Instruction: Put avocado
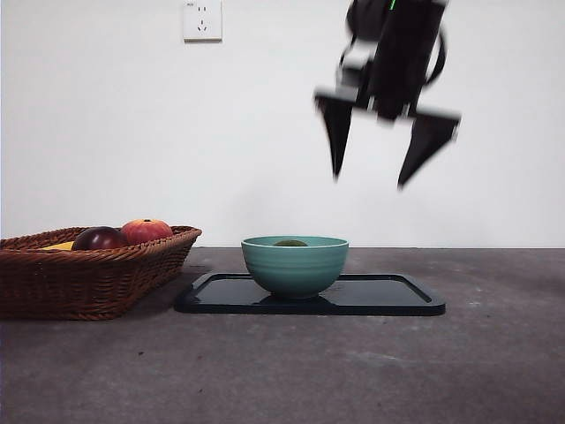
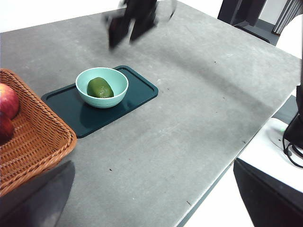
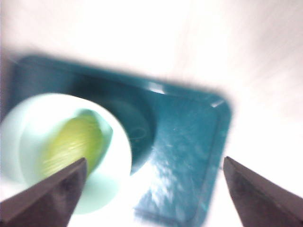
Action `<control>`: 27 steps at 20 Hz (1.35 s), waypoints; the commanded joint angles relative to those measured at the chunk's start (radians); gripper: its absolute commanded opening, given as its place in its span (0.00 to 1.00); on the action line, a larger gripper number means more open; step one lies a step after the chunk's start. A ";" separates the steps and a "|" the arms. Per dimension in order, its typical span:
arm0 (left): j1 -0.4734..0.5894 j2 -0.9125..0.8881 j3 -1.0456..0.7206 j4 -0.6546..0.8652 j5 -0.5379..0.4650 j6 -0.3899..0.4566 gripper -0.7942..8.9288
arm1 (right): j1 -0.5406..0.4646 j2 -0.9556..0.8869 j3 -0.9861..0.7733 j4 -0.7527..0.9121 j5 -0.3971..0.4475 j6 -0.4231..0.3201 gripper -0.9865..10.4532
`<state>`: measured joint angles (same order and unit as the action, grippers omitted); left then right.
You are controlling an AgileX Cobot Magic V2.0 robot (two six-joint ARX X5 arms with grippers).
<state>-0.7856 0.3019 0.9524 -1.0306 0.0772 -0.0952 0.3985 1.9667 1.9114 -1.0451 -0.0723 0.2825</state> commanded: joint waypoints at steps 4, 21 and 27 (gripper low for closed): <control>-0.006 0.000 0.008 0.006 -0.002 0.000 0.69 | 0.051 -0.217 0.021 -0.189 0.200 -0.064 0.55; -0.006 0.000 0.008 0.006 -0.002 0.000 0.69 | 0.422 -1.218 -0.750 -0.204 0.335 0.053 0.55; -0.006 0.000 0.008 0.006 -0.002 0.000 0.69 | 0.475 -1.508 -0.977 -0.203 0.282 0.137 0.55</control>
<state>-0.7856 0.3019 0.9524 -1.0313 0.0772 -0.0952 0.8635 0.4519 0.9245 -1.2613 0.2092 0.3973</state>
